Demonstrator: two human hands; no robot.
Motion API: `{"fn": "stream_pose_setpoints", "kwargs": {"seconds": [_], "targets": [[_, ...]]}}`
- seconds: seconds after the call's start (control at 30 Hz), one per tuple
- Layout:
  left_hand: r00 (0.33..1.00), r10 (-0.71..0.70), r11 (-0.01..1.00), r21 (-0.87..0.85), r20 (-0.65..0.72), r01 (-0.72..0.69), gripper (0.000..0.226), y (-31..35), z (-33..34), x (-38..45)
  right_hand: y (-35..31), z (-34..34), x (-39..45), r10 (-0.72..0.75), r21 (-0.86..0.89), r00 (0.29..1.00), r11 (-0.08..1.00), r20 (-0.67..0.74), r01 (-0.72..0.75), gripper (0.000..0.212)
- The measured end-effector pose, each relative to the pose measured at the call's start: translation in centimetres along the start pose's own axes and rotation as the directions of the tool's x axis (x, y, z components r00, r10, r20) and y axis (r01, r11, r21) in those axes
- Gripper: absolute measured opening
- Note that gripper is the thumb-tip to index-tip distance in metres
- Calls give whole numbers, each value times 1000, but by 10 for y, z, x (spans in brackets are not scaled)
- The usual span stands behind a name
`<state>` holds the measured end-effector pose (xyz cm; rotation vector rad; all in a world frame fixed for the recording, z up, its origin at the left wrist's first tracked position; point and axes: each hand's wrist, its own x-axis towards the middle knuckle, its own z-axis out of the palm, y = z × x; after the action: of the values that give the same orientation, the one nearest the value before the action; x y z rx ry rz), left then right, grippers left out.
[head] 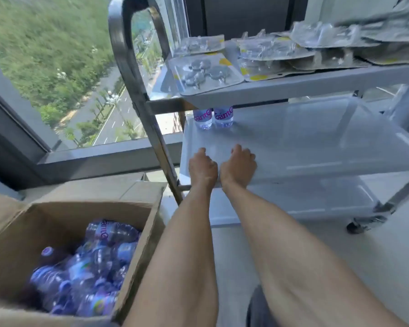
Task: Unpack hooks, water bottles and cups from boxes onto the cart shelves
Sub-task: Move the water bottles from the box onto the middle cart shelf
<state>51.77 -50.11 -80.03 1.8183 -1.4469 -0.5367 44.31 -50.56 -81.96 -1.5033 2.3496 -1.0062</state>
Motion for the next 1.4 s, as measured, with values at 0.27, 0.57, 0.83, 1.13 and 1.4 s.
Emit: {"fn": "stream_pose_setpoints", "kwargs": {"seconds": [0.27,0.57,0.83,1.13,1.4], "targets": [[995,24,992,128,-96,-11,19,-36,-88,-92,-4,-34,-112,-24,169,986,986,167,-5,20],[896,-257,941,117,-362,318,21,-122,-226,-74,-108,19,-214,-252,330,952,926,174,184,31],[777,-617,696,373,-125,613,34,-257,-281,-72,-197,86,-239,-536,230,778,844,327,485,34],[679,-733,583,484,-32,652,39,-373,-288,-74,-190,193,-281,-198,-31,330,817,923,576,32],[724,-673,534,577,-152,618,41,-431,-253,-46,-138,256,-303,-378,-52,646,838,663,544,38]]}}
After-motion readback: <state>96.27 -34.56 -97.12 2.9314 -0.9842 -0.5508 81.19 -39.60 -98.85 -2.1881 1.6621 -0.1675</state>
